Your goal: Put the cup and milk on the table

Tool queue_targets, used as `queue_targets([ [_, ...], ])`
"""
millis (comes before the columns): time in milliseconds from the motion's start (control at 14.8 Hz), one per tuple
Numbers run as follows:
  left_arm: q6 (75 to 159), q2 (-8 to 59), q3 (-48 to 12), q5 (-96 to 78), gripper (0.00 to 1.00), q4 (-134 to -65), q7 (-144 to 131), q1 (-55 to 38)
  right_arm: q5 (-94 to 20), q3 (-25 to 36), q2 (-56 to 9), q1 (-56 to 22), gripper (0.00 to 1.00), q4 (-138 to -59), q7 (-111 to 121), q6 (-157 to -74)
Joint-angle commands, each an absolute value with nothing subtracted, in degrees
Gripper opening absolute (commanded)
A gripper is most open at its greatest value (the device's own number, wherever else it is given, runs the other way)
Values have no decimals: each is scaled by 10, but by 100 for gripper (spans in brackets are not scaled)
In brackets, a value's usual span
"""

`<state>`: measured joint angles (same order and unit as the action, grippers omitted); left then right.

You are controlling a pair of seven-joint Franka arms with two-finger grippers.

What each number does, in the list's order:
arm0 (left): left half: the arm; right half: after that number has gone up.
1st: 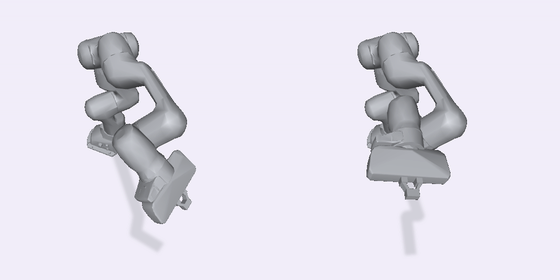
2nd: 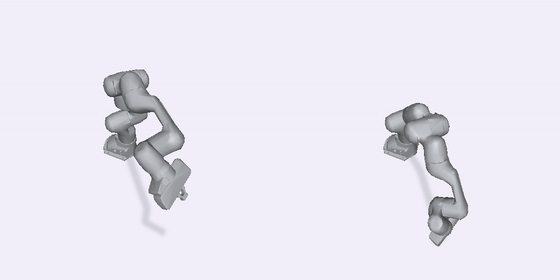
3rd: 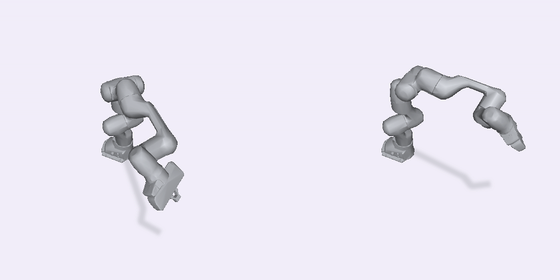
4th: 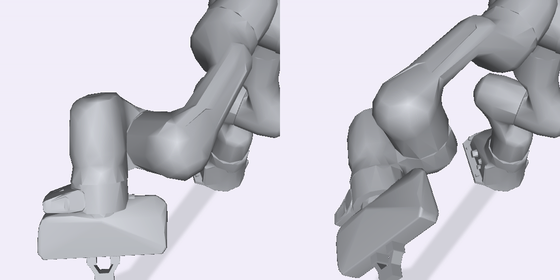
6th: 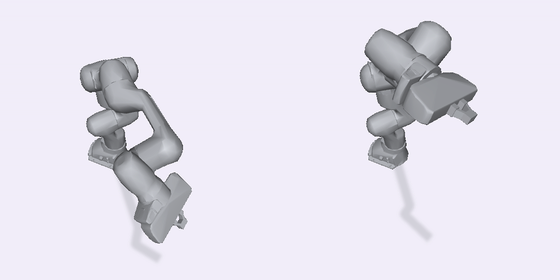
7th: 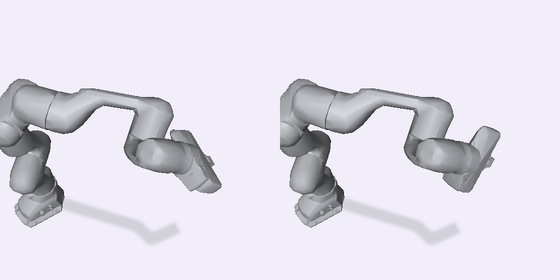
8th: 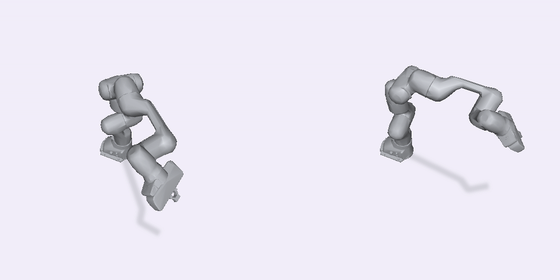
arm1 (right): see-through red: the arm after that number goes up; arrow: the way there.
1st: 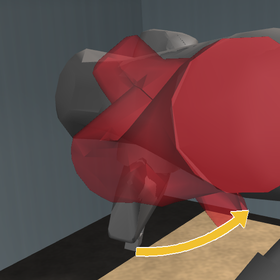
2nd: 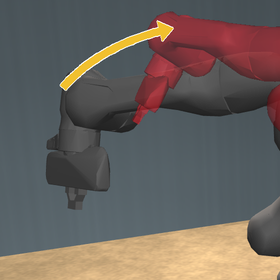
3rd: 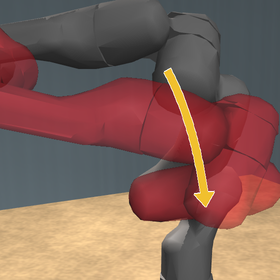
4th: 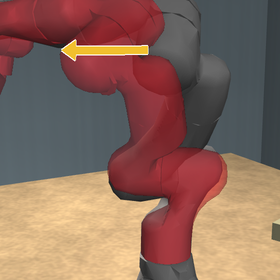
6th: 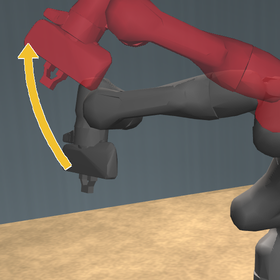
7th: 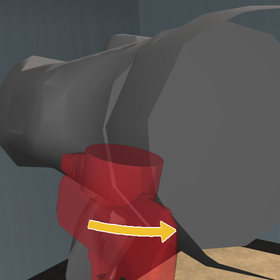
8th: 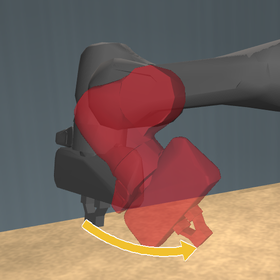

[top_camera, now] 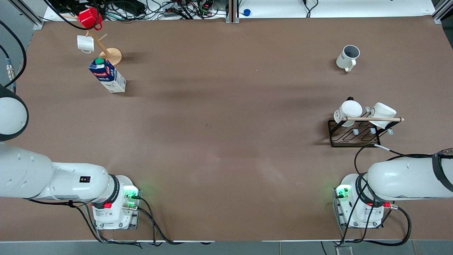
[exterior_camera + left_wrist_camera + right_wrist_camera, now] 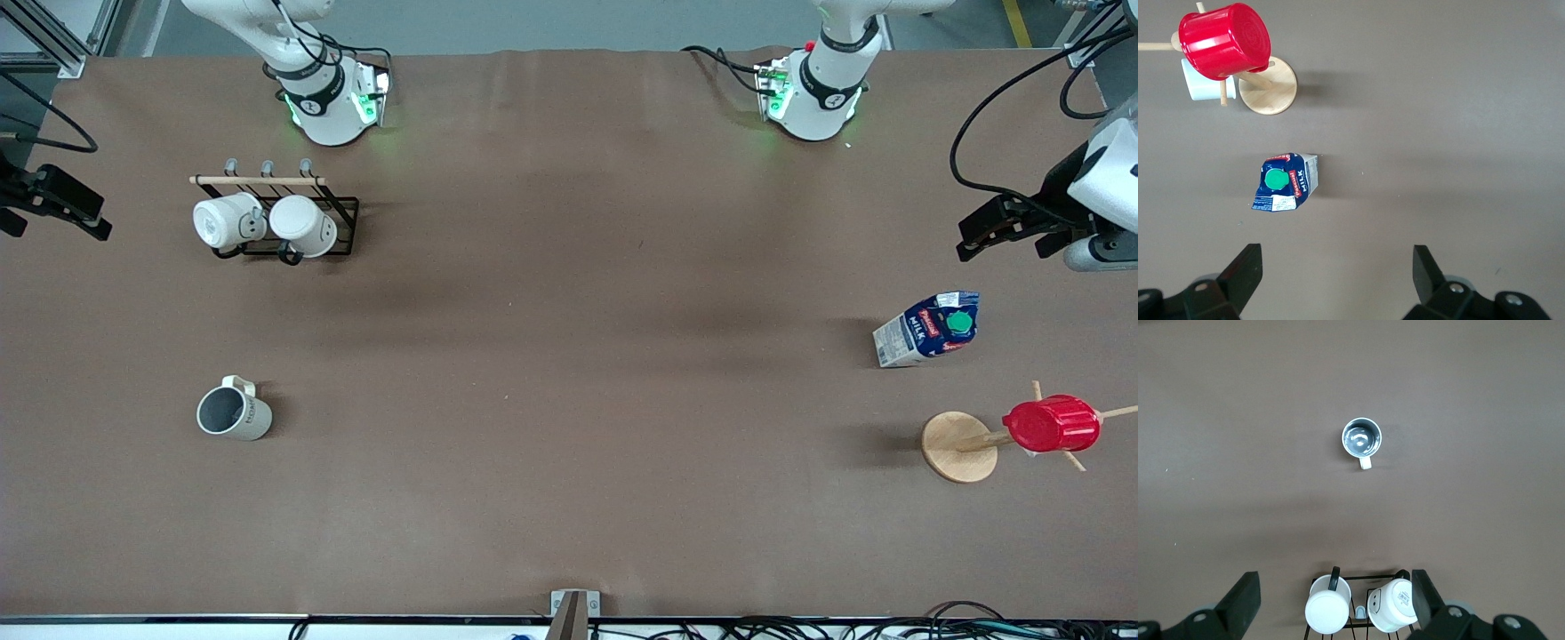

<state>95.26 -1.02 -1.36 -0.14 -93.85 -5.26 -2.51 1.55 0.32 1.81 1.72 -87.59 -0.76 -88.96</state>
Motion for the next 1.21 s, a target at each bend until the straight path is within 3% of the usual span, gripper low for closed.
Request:
queue_targets([
  [0,955,-9,-20,1,99,-935,-45,-18,11,-5,17,27,100,-872,-11,-883],
  [742,961,16,-7,0,100,-942,-37,-18,18,-5,-7,31,100,-871,-3,-897],
  [876,983,30,10,0,99,-950,-25,-17,17,-4,-40,30,100,-880,-2,-928],
  [1146,1057,47,45,0,100,-998,11,-17,17,5,-115,41,100,-925,26,-1068],
])
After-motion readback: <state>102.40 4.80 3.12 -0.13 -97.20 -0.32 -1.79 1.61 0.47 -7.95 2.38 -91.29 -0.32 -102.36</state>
